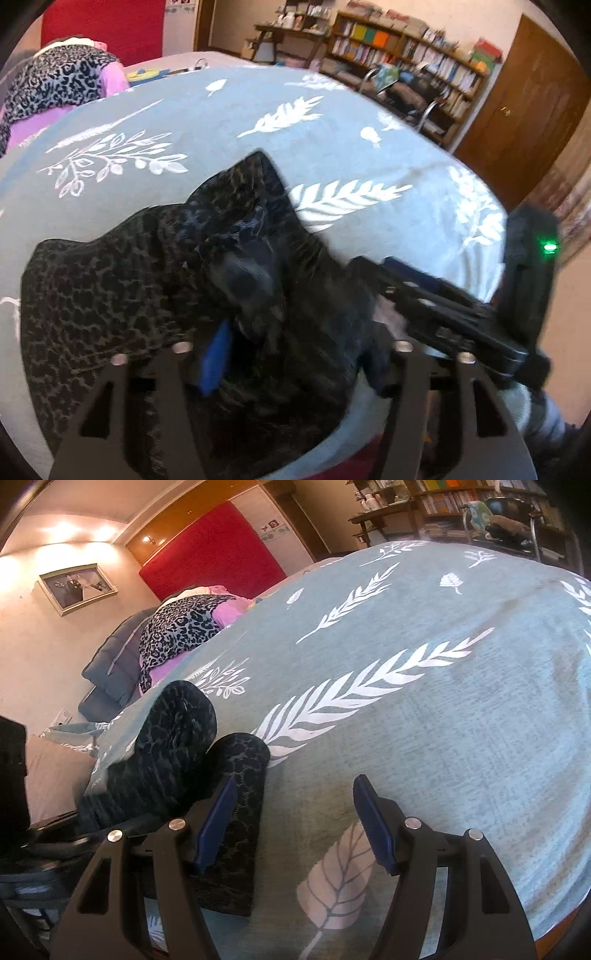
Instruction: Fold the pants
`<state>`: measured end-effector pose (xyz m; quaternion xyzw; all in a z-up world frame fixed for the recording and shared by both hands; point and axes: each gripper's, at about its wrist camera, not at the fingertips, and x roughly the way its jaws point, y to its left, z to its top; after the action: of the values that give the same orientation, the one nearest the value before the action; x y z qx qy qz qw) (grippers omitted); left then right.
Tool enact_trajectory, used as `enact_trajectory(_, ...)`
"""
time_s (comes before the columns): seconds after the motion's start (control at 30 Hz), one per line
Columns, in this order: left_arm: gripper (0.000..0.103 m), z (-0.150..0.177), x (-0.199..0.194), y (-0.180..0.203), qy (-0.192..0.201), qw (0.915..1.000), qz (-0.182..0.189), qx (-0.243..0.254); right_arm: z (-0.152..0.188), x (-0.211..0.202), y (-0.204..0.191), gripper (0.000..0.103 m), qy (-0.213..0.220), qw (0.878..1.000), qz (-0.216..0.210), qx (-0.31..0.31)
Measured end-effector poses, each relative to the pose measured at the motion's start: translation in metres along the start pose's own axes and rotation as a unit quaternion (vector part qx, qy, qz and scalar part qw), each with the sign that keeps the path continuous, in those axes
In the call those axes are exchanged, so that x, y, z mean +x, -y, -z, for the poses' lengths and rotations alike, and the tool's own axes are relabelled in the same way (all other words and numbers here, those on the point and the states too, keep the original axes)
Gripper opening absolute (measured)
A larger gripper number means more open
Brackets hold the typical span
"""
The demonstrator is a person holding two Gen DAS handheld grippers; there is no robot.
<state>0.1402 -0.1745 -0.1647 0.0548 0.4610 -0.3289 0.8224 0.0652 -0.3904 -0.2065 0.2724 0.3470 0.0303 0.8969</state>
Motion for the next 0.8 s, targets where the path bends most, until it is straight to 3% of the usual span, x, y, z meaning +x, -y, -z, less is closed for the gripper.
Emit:
enact_trajectory(0.1,0.069,0.005,-0.010,0.003,0.007,0.9996,0.022,0.013,-0.001,-0.002,-0.001,0.067,0.000,1.000,0.001,-0.004)
enact_trajectory(0.3,0.069,0.012,-0.045,-0.017,0.025,0.9983,0.049,-0.019,-0.002,-0.019,-0.018,0.067,0.008,0.999,-0.015,-0.028)
enact_trajectory(0.43,0.069,0.020,-0.067,-0.049,0.045,0.9960,0.038,-0.067,-0.003,-0.039,-0.035,0.067,0.020,0.997,-0.054,-0.042)
enact_trajectory(0.57,0.069,0.025,-0.077,-0.079,0.051,0.9919,0.024,-0.114,0.010,-0.047,-0.063,0.069,-0.004,0.991,-0.090,-0.098)
enact_trajectory(0.63,0.069,0.027,-0.080,-0.090,0.053,0.9892,0.020,-0.135,0.017,-0.044,-0.071,0.072,-0.013,0.989,-0.081,-0.125)
enact_trajectory(0.8,0.069,0.033,-0.088,-0.101,0.060,0.9872,0.006,-0.147,0.030,-0.017,-0.052,0.072,-0.025,0.992,0.019,-0.123)
